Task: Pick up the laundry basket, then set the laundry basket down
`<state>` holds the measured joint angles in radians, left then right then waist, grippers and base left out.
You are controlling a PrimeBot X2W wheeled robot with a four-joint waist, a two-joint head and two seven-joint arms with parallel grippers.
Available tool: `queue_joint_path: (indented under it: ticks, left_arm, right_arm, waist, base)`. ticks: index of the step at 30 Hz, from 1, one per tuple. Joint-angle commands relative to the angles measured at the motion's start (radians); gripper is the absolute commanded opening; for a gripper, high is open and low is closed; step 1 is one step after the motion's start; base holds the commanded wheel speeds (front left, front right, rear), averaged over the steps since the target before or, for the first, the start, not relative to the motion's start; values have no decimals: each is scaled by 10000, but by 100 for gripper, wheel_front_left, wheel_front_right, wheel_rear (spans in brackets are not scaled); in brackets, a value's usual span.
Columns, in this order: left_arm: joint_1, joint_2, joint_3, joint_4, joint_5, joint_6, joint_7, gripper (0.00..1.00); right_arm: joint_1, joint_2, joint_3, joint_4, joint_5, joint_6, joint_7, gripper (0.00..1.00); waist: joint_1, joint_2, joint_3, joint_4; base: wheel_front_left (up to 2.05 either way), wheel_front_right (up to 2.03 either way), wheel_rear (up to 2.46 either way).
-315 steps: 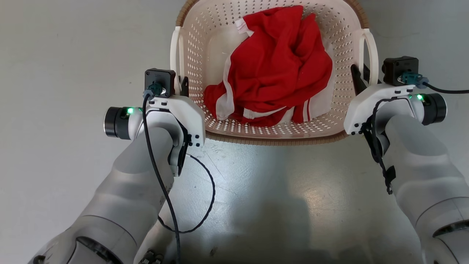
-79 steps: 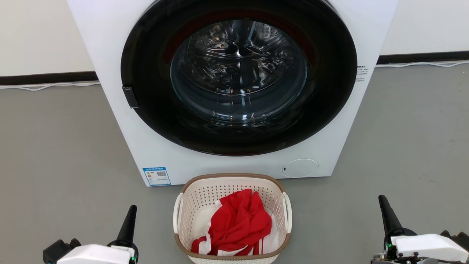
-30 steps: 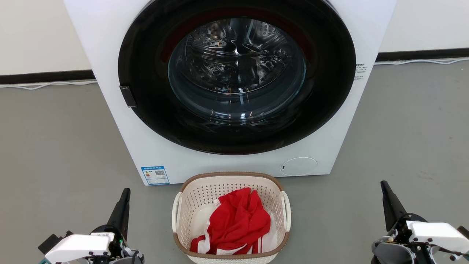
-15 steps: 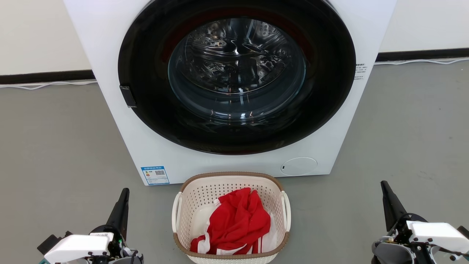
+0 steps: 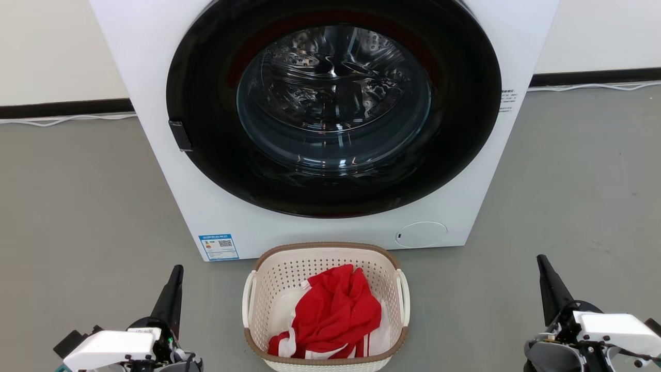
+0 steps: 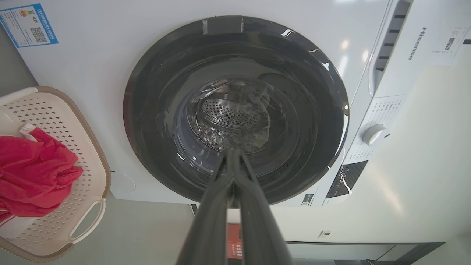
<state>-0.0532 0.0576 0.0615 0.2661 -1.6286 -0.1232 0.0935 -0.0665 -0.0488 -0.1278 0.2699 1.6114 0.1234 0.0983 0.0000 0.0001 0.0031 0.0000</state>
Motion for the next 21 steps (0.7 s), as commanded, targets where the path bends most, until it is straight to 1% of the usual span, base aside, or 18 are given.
queue_joint_path:
  ticks: [1,21]
  left_arm:
    - [-531,73,322,-217,33,-75,36,0]
    - [-535,39,371,-215,74,-75,75,0]
  right_arm:
    - [-409,-57,191,-254,14,73,109,0]
    - [-411,-45,174,-253,0,73,122,0]
  waist:
    - [0,-1,0,0]
    - [0,-1,0,0]
  base:
    - [0,0,0]
    - [0,0,0]
